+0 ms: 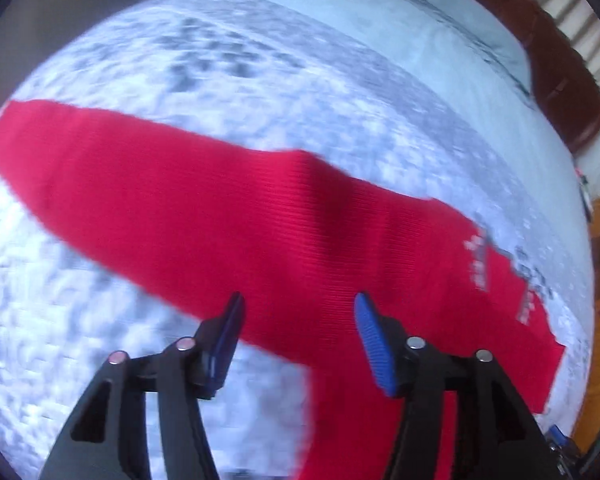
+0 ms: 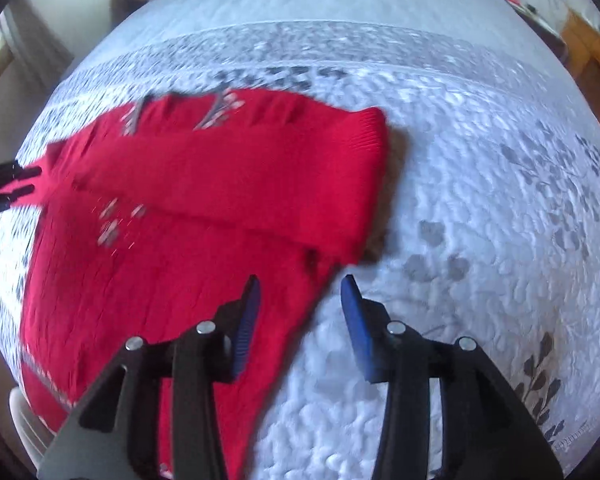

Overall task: Fold small clothes
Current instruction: 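Move the left gripper to the other sleeve cuff and grasp it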

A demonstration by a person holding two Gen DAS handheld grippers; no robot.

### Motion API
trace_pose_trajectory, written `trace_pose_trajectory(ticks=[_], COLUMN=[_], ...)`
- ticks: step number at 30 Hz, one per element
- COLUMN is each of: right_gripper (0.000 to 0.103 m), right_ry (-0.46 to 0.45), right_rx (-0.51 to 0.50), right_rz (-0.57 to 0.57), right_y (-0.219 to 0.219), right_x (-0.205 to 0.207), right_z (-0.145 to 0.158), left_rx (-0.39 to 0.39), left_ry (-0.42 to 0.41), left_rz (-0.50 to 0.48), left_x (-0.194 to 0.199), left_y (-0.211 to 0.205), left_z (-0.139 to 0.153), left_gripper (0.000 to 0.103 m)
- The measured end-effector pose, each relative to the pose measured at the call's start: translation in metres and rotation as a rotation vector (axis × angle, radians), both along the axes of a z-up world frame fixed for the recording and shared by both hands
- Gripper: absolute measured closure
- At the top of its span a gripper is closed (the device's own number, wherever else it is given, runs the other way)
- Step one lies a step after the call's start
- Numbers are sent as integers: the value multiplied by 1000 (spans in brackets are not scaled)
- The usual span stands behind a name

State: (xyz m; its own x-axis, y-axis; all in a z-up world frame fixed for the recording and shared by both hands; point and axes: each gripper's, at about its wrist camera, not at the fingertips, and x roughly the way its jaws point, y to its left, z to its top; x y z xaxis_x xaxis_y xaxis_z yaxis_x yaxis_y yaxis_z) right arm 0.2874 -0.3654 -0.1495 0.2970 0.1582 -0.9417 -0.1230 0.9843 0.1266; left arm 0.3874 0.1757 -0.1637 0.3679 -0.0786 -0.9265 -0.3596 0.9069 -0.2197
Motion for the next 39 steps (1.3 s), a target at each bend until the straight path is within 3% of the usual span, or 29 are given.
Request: trace_pose_trajectory(ticks=[5, 8, 11, 18, 19, 20, 21, 23, 25, 26, 31, 35, 39], right_gripper=[56, 55, 55, 55, 55, 54, 54, 54, 54, 54, 52, 52, 52], right_ry=[-12, -7, 2, 10, 9, 10, 11, 15, 16, 16, 13, 16, 15], right_rx=[-19, -10, -12, -40, -49, -53, -53, -52, -52, -50, -49, -49, -41], right_rz=[104, 137, 141, 130, 127, 124, 123, 120, 121, 122, 120, 98, 78], right_y=[44, 62, 72, 77, 77, 76, 77, 77, 77, 77, 71, 60, 50], right_x=[-11, -13, -11, -14, -15, -15, -15, -15, -17, -18, -25, -29, -34], right_z=[-1, -2, -4, -4, -4, -4, -5, -7, -8, -8, -9, -11, -12], left_rx=[89, 67, 1, -74, -84, -83, -75, -50, -40, -46, 24, 92, 142], left_ry=[40, 33, -7, -111, -120, -127, -123, -109, -109, -120, -217, -339, -394], left_rz=[221, 362, 417, 510, 522, 550, 562, 569, 562, 559, 505, 352, 192], left_x=[-26, -36, -35, -18, -16, -15, -16, -14, -13, -13, -9, 3, 14], left_y=[109, 169, 200, 247, 251, 255, 257, 260, 262, 261, 234, 173, 105], left_z=[-3, -10, -15, -19, -20, -20, -19, -18, -16, -13, 22, 62, 85], left_gripper=[34, 34, 34, 35, 38, 46, 51, 75, 91, 93, 95, 95, 95])
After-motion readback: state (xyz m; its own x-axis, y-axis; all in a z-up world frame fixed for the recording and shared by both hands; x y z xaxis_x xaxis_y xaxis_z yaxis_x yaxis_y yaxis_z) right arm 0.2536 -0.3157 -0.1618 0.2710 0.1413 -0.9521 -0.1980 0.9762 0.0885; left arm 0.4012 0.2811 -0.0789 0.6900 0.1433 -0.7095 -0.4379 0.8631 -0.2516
